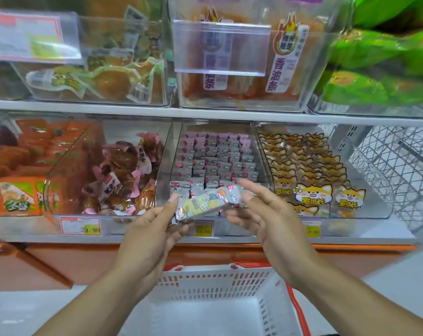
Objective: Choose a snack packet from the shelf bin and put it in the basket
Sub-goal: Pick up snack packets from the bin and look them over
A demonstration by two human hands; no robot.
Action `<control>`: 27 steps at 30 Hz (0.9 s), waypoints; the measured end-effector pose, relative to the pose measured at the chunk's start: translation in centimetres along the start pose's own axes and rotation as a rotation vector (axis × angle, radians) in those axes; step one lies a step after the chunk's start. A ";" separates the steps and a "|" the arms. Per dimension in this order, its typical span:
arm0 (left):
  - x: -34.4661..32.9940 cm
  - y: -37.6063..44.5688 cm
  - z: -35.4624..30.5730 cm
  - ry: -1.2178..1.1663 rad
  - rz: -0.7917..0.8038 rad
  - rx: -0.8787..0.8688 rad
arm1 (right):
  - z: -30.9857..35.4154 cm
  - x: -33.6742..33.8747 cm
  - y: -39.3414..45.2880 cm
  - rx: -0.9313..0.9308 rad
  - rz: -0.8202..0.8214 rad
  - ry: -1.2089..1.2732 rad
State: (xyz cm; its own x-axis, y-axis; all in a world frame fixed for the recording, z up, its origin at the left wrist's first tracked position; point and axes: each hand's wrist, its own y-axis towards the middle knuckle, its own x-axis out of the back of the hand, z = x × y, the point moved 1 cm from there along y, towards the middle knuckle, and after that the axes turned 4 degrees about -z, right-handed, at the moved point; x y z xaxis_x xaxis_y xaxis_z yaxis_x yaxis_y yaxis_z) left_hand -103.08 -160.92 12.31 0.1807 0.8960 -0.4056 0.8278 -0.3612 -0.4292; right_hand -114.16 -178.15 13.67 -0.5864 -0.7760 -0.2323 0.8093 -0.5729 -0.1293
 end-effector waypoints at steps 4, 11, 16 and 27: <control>-0.1 0.0 0.4 0.075 -0.028 -0.038 | -0.4 0.1 -0.6 0.205 0.142 -0.434; -0.1 0.1 0.4 0.125 0.031 -0.111 | -0.3 0.8 -0.2 0.239 0.070 -0.508; 0.0 0.3 0.1 0.136 0.072 -0.137 | -0.8 1.3 0.3 0.147 0.022 -0.544; -0.2 -0.5 -0.1 0.286 0.113 -0.158 | -0.9 0.8 0.1 -0.051 -0.018 -0.174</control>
State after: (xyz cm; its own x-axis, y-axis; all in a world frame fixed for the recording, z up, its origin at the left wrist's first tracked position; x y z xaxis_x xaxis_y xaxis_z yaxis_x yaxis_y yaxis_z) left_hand -103.44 -160.86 12.67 0.3987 0.8970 -0.1911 0.8622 -0.4376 -0.2551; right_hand -114.56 -178.62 12.64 -0.5939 -0.8023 -0.0599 0.7968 -0.5764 -0.1814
